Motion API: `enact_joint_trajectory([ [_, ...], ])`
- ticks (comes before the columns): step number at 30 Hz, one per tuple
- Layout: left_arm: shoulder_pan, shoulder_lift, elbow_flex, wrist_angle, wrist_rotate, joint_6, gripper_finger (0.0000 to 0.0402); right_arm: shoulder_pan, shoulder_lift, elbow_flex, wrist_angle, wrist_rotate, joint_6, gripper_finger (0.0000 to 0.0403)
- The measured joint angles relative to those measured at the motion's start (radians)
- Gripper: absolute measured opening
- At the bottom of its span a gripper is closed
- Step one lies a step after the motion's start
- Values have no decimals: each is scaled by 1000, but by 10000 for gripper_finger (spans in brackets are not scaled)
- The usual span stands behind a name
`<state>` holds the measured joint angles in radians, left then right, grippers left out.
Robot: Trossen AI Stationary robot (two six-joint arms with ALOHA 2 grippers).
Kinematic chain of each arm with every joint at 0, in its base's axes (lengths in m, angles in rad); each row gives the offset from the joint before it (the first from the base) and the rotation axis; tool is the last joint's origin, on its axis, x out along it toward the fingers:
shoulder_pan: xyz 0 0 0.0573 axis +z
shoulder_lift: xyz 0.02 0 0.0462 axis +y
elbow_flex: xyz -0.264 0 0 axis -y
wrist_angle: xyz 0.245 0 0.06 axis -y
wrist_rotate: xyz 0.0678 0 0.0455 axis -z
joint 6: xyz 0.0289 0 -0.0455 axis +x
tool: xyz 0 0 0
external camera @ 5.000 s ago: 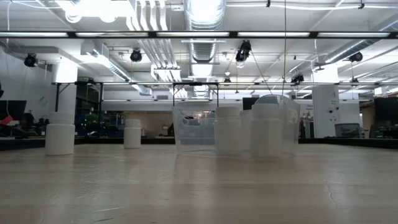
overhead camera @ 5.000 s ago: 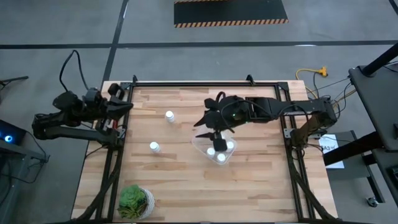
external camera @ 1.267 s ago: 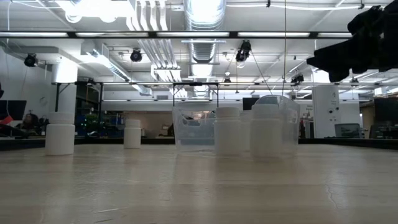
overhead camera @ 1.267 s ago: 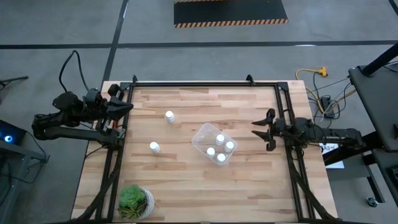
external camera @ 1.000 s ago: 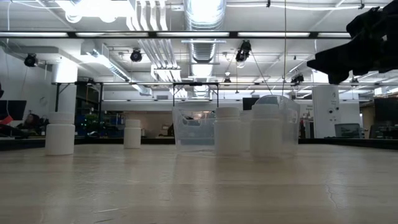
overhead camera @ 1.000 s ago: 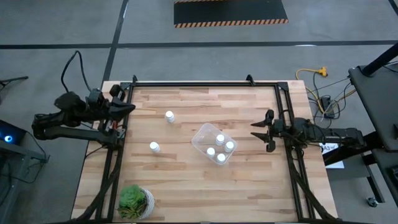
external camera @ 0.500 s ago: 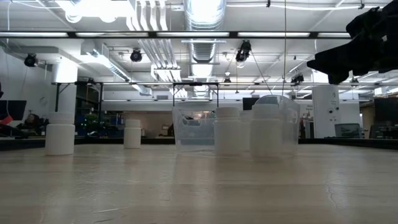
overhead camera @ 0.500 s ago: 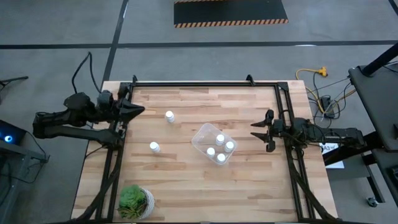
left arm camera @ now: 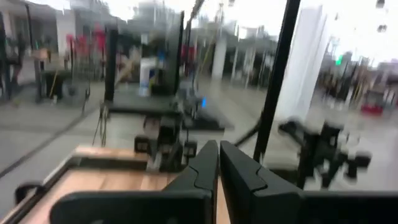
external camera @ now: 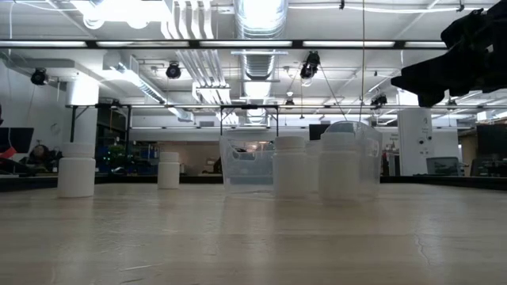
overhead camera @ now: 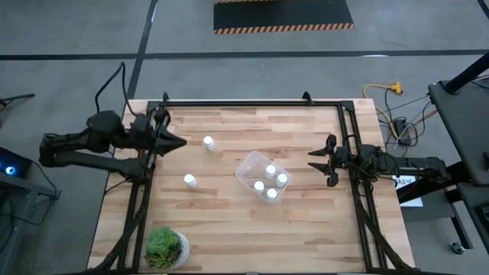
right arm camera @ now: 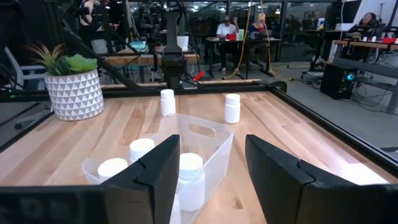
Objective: Pick and place pill bottles into a basket
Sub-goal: Put the white pill bottle into the transparent bin
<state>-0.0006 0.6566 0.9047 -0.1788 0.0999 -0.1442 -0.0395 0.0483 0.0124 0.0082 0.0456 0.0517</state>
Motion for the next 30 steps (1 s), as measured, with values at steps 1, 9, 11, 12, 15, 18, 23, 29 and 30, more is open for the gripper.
enact_joint_trajectory([
  [1,0,14,30,-61,3,14,0,0,0,0,0,0,0,171],
  [9,0,141,321,-501,33,38,0,0,0,0,0,0,0,173],
  [11,0,173,391,-594,46,53,0,0,0,0,0,0,-2,171],
  [12,0,188,425,-641,50,54,0,0,0,0,0,0,-2,171],
  [15,-3,234,516,-797,72,52,0,0,0,0,0,0,-2,173],
  [18,-10,278,587,-948,91,47,0,0,0,0,0,0,0,173],
  [23,-33,337,652,-1123,125,11,0,0,0,0,0,0,-1,171],
  [29,-82,406,674,-1224,154,-67,0,0,0,0,0,1,-2,172],
  [30,-94,417,673,-1238,154,-82,0,0,0,0,0,1,-2,171],
])
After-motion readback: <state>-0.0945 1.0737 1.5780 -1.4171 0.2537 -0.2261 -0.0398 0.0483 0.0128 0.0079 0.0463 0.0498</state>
